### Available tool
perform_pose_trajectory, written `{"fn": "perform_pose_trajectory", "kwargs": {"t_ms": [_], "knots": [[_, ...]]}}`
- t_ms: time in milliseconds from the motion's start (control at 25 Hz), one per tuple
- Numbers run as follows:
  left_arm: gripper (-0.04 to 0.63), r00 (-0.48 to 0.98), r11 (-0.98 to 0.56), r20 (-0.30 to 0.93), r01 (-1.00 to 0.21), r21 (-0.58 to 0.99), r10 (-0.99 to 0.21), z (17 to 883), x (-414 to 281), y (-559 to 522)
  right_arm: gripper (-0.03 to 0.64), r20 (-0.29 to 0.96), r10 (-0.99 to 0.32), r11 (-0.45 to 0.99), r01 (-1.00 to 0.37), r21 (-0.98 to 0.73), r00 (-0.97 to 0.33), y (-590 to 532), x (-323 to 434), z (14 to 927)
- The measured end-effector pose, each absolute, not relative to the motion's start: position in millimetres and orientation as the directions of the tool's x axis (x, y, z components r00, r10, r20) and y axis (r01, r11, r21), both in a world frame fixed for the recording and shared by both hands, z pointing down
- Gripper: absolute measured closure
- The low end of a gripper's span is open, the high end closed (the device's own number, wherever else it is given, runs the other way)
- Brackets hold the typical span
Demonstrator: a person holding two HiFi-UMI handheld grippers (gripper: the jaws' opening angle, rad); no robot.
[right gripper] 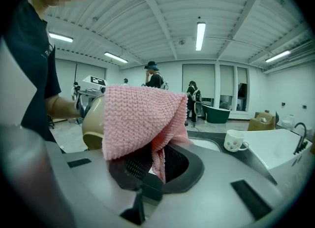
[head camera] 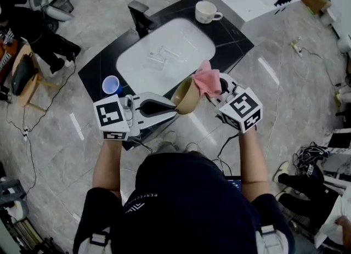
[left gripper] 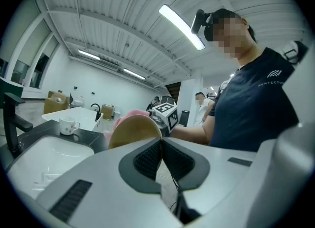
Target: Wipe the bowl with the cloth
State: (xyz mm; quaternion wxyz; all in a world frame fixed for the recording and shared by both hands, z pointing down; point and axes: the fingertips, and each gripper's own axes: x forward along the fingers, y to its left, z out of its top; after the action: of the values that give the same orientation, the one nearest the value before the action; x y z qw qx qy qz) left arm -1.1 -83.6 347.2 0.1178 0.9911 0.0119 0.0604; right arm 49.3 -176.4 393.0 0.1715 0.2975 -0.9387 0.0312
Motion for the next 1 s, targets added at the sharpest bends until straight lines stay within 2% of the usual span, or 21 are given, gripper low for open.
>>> {"fn": "perform_pose_trajectory", "kwargs": {"t_ms": [480, 1000], "knots": [[0.58, 0.995, -0.974, -0.092, -0.02, 0.226, -0.042, 290.4, -1.7, -102.4, 0.568, 0.291, -0.493, 0.863, -0.504, 0.038, -0.82, -163.4, 28.5, 392.1], [0.58, 0.979, -0.958, -0.11, -0.14, 0.249, -0.172, 290.3, 1.6, -131.4, 0.569, 0.296, -0.439, 0.892, -0.452, 0.027, -0.848, -145.6, 3.9, 394.6]]}}
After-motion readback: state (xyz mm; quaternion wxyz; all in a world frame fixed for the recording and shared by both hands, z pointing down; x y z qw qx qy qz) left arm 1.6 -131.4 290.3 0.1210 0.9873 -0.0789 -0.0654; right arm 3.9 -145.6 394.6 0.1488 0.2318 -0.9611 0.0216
